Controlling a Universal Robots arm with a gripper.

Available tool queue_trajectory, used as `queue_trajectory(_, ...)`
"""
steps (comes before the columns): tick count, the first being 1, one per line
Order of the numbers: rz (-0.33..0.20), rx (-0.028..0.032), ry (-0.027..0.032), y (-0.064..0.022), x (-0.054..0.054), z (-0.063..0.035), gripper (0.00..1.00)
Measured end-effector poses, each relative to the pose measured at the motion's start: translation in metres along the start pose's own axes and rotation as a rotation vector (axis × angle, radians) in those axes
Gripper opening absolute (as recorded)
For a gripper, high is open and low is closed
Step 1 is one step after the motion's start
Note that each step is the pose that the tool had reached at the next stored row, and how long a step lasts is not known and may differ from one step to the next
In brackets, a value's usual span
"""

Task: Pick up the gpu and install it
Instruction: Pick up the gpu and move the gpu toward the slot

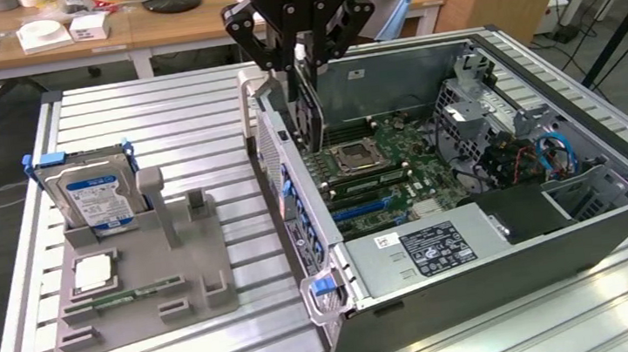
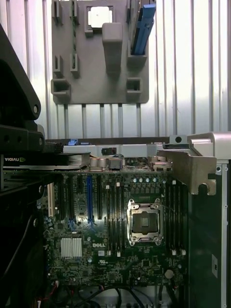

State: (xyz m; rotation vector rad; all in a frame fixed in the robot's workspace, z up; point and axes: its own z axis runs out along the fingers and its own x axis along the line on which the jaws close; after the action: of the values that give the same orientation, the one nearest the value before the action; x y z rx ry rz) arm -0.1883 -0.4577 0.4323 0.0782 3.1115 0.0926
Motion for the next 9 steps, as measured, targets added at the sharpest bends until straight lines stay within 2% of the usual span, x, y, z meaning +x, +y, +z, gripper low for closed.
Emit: queue_trajectory(9,0.000,0.0000,0.0000,0.0002,-0.0035,0.0001,0.26)
